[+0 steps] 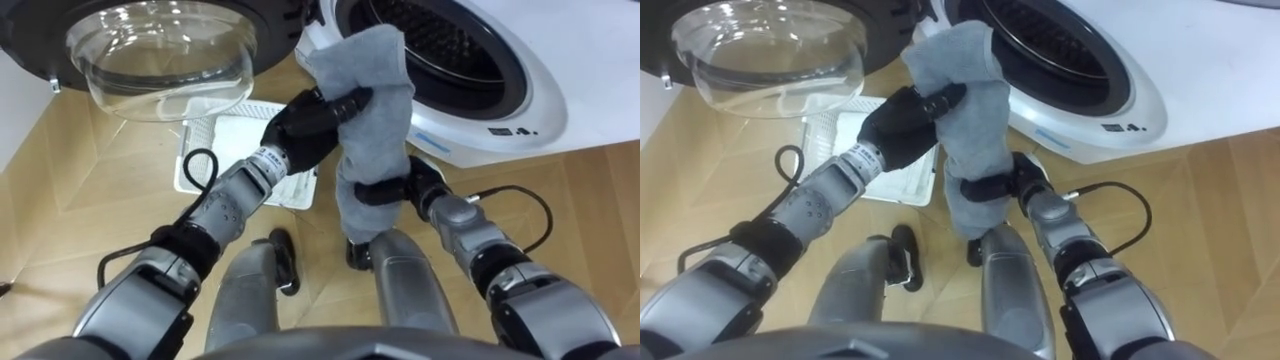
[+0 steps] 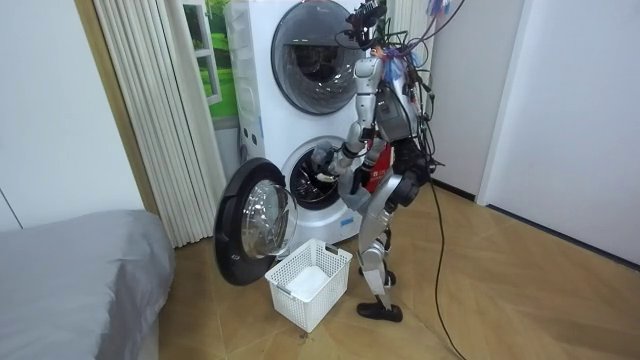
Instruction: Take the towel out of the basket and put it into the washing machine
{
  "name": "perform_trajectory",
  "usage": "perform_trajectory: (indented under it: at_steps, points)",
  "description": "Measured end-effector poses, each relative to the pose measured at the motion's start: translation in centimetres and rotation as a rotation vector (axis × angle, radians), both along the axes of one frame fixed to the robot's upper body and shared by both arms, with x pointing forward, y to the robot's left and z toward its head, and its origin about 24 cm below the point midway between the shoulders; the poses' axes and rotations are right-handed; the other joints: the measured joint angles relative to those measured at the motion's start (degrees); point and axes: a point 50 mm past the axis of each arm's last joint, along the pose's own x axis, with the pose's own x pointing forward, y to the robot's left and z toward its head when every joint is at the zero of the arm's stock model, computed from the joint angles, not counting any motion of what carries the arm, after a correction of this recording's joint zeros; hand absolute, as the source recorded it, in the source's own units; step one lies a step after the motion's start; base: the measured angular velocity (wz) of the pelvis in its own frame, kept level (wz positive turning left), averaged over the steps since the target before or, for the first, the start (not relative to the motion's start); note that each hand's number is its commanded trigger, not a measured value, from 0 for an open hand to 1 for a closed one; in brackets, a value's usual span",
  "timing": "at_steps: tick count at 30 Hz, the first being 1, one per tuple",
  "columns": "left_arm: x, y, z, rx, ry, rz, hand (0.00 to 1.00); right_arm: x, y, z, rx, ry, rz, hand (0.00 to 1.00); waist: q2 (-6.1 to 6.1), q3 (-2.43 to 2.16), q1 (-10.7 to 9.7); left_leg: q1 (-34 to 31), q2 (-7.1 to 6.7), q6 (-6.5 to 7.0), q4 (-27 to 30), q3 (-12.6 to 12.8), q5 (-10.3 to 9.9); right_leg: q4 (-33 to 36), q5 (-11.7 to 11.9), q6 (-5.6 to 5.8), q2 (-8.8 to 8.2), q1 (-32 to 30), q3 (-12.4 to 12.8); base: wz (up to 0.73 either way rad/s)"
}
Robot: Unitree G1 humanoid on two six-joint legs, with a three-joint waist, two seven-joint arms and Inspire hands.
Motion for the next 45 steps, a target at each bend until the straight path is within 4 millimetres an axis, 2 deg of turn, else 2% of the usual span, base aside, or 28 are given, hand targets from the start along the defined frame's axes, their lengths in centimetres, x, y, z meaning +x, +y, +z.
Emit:
perform_trajectory:
  at_steps: [5, 10, 15, 18, 23, 28, 32, 37, 39, 42, 45]
  points:
    - [-0.4, -0.2, -0.4, -0.063, 0.038, 0.042, 0.00, -0.9, -0.8, -0.5, -0.035, 0.016, -0.043, 1.00, 0.28, 0.01, 2.68, -0.01, -0.01, -0.03, 0.05, -0.02, 0.02, 0.10, -0.02, -0.04, 0.00, -0.03, -0.03, 0.00]
    - [-1.2, 2.0, -2.0, -0.052, 0.108, 0.146, 0.00, -1.1, -1.3, -0.6, -0.042, 0.020, -0.074, 1.00, 0.59, -0.02, 4.35, 0.03, -0.11, -0.05, -0.01, 0.02, 0.03, 0.28, -0.05, -0.08, 0.02, -0.07, -0.05, 0.00]
    - [-4.6, 6.3, -6.0, 0.191, 0.290, 0.235, 0.00, -1.4, -2.7, -0.7, -0.038, 0.023, -0.153, 1.00, 0.63, -0.04, 5.81, 0.04, -0.29, -0.23, -0.29, -0.10, 0.15, 0.28, -0.25, -0.26, 0.08, -0.04, -0.50, 0.03]
    - [-6.5, 7.9, -7.4, 0.350, 0.356, 0.217, 0.00, -1.6, -3.4, -0.7, -0.019, 0.029, -0.200, 1.00, 0.61, -0.04, 5.99, -0.18, -0.80, -0.31, -0.33, -0.76, 0.21, 0.83, -0.76, -0.29, -0.39, -0.20, -0.94, 0.12]
    - [-7.7, 9.0, -8.5, 0.501, 0.438, 0.227, 0.00, -1.7, -4.7, -0.7, 0.010, 0.047, -0.286, 1.00, 0.56, -0.05, 7.17, -0.64, -1.04, -0.29, 0.10, -1.02, 0.20, 1.47, -1.09, -0.24, -0.72, -0.55, -1.02, 0.05]
    - [-8.9, 10.0, -9.1, 0.542, 0.502, 0.273, 0.00, -1.8, -5.8, -0.7, 0.071, 0.070, -0.412, 1.00, 0.50, -0.01, 7.55, -0.78, -1.33, -0.28, 0.26, -1.08, 0.20, 2.41, -1.55, -0.16, -1.48, -0.92, -0.92, 0.04]
    - [-10.2, 10.9, -9.7, 0.605, 0.541, 0.258, 0.00, -1.7, -7.6, -0.3, 0.123, 0.062, -0.547, 1.00, -0.27, 0.09, 7.98, -0.90, -2.16, -0.22, 0.41, -1.04, 0.25, 4.50, -2.52, -0.21, -2.49, -1.75, -0.89, 0.08]
    - [-11.1, 12.2, -9.9, 0.650, 0.566, 0.306, 0.00, -0.6, -10.4, 1.1, 0.198, 0.003, -0.765, 1.00, -1.30, 0.14, 8.57, -1.10, -2.29, -0.20, 1.32, -1.46, 0.15, 5.05, -2.67, -0.21, -2.54, -1.75, -0.87, 0.03]
    - [-11.3, 12.5, -9.9, 0.686, 0.569, 0.300, 0.00, 0.6, -11.5, 2.4, 0.223, -0.049, -0.822, 1.00, -1.73, 0.15, 8.48, -1.07, -2.25, -0.15, 1.58, -1.25, 0.13, 5.17, -2.57, -0.20, -2.50, -1.69, -0.88, -0.03]
    - [-11.6, 12.6, -10.1, 0.700, 0.580, 0.310, 0.00, 1.4, -12.2, 3.3, 0.244, -0.080, -0.870, 1.00, -2.07, 0.24, 8.52, -1.16, -2.15, -0.03, 1.76, -0.88, 0.06, 5.38, -2.59, -0.16, -2.32, -1.92, -0.82, -0.02]
    - [-12.0, 12.7, -10.2, 0.718, 0.595, 0.323, 0.00, 2.9, -12.3, 4.6, 0.284, -0.116, -0.921, 1.00, -2.44, 0.23, 8.39, -2.25, -2.99, 0.06, 1.90, -0.77, 0.11, 7.01, -2.96, 0.00, -3.09, -3.78, -0.32, 0.03]
